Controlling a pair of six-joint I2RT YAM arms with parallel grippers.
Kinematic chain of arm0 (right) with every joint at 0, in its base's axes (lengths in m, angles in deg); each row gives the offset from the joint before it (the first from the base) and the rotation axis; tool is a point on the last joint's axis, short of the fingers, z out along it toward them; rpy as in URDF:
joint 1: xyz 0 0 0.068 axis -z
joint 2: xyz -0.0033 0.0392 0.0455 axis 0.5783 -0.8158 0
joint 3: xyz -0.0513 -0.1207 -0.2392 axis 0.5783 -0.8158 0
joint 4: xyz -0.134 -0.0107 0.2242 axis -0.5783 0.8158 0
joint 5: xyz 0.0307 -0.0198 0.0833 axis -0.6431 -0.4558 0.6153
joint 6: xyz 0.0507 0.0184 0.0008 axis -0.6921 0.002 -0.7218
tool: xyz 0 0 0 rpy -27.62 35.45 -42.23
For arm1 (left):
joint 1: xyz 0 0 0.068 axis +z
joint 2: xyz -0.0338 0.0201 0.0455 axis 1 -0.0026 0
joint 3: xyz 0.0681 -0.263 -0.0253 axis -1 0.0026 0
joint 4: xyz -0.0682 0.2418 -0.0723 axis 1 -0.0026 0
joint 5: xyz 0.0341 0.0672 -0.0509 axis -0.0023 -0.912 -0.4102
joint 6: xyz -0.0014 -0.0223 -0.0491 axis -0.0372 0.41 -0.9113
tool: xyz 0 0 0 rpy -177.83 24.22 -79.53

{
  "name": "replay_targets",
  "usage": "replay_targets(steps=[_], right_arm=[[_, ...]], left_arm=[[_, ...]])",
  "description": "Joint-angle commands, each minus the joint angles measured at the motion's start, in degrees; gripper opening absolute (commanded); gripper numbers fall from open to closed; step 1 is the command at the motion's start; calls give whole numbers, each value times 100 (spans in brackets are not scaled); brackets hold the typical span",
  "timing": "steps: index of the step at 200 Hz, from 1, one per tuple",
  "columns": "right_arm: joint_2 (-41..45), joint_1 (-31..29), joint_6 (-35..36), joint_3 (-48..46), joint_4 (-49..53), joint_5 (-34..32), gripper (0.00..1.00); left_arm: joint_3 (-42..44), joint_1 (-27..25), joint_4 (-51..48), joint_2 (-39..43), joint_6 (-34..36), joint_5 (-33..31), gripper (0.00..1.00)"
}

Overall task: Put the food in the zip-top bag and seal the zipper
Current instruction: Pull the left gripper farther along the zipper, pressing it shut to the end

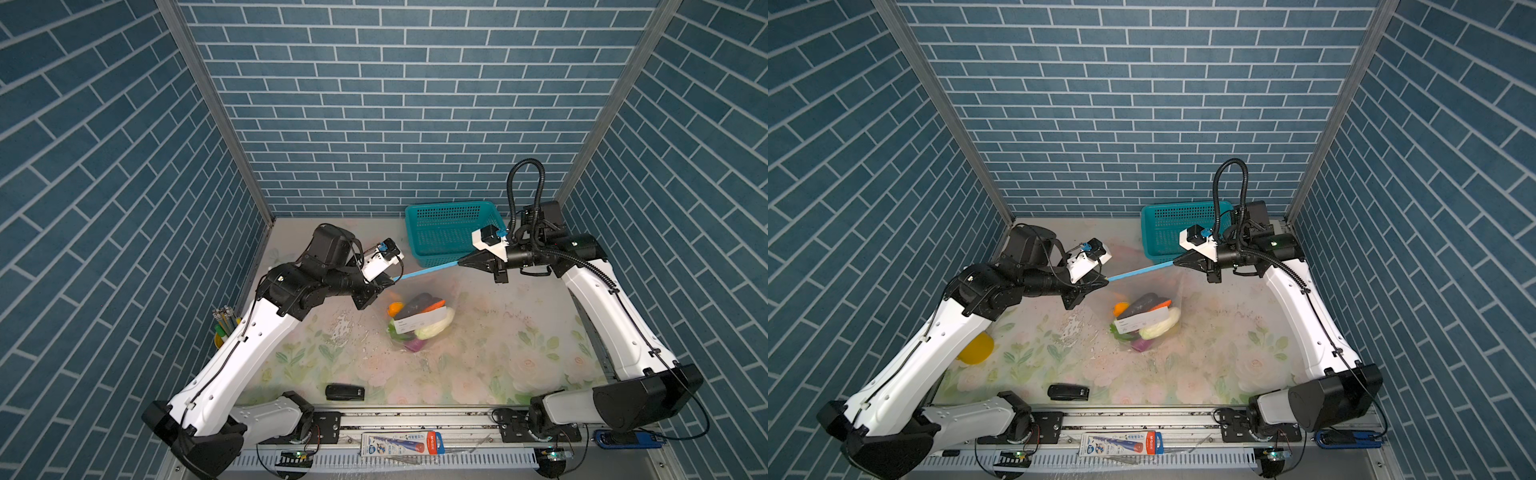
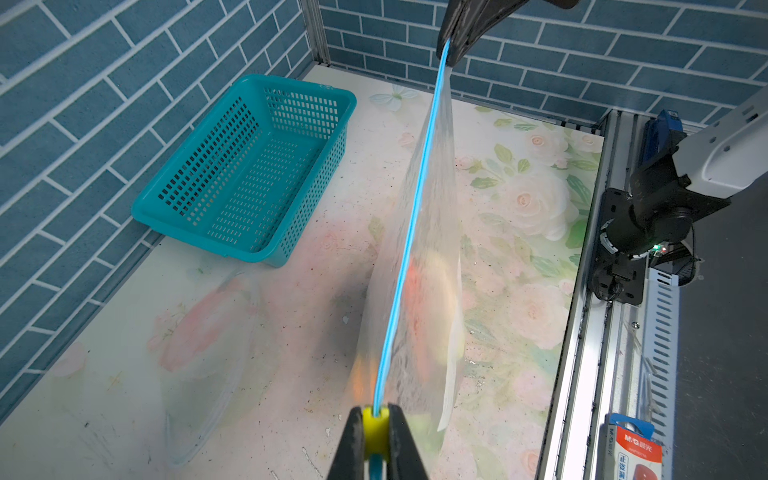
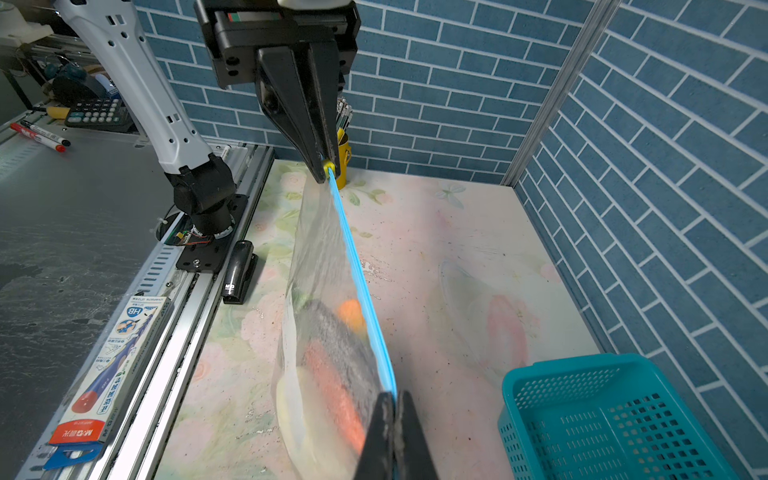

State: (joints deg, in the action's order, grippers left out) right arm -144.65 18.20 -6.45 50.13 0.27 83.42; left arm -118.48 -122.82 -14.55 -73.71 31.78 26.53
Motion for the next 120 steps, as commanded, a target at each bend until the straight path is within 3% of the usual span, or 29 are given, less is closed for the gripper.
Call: replay_targets(steps=[1,120], right_arm=[[170,196,-135,-28,-245,-159,0],[187,324,-324,-92,-397,-290,0]], left_arm=[[85,115,-467,162,6,-308,2],[85,115,-633,237,13,-366,3]])
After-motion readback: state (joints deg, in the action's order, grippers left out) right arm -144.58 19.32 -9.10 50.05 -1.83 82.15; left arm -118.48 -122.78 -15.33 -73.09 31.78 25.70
